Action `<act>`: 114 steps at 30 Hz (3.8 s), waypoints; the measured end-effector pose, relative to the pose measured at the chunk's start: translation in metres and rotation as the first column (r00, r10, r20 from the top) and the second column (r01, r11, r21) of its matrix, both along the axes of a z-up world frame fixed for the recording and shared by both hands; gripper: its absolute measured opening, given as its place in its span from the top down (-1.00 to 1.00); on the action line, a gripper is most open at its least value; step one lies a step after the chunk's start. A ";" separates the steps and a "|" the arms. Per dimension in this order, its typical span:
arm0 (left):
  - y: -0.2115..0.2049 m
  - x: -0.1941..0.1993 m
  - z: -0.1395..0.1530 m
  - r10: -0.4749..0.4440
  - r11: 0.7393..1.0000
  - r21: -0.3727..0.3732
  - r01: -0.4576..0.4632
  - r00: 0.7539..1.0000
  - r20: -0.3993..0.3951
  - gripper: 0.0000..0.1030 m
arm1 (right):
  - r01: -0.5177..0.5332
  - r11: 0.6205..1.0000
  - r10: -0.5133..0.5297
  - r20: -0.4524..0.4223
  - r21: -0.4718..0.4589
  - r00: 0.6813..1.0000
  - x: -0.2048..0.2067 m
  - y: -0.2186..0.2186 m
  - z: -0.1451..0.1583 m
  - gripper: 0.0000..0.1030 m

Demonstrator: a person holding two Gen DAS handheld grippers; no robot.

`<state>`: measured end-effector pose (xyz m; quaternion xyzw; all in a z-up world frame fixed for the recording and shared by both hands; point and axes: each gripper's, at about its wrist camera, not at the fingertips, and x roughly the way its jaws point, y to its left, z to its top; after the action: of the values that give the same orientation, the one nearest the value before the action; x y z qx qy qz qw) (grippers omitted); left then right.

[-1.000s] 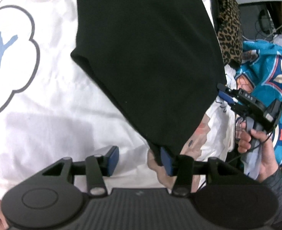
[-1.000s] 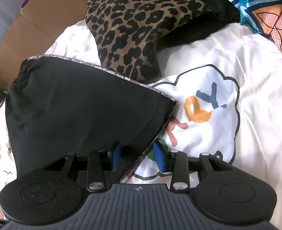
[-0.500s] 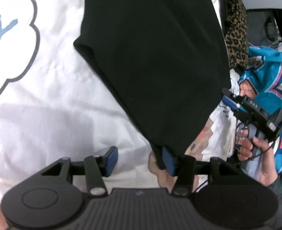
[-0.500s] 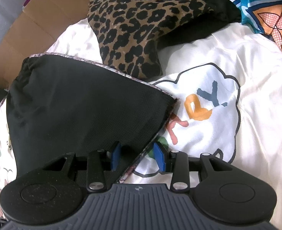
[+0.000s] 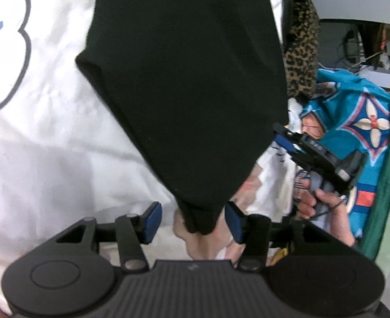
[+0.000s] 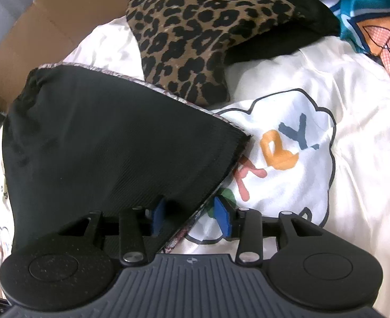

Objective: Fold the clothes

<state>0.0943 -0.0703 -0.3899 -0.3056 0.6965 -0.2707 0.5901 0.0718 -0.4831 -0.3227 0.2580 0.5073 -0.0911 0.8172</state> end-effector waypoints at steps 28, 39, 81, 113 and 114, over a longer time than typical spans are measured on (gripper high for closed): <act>-0.023 -0.017 -0.033 0.081 0.996 -0.018 -0.083 0.994 -0.066 0.69 | 0.094 0.987 -0.097 0.020 0.127 0.995 -0.009 -0.029 -0.007 -0.01; -0.036 -0.016 -0.029 0.094 0.996 0.002 -0.094 0.995 -0.025 0.56 | 0.106 0.984 -0.111 0.028 0.144 0.993 -0.012 -0.035 -0.005 -0.01; 0.022 -0.017 0.009 0.055 0.998 -0.033 -0.055 0.998 0.019 0.90 | -0.320 0.944 0.318 -0.040 -0.077 0.947 0.035 -0.011 0.005 0.87; 0.131 0.006 0.172 0.206 0.978 -0.069 -0.194 0.947 0.247 0.93 | -0.355 0.879 0.368 0.021 0.318 0.930 -0.016 0.080 0.075 0.92; 0.133 0.005 0.175 0.201 0.979 -0.071 -0.190 0.947 0.250 0.93 | -0.369 0.870 0.386 0.014 0.326 0.923 -0.018 0.085 0.077 0.92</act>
<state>0.0989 0.0627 -0.2144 -0.3492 0.5745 -0.2641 0.6916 0.0538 -0.3983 -0.2461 0.2818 0.5768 0.1477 0.7524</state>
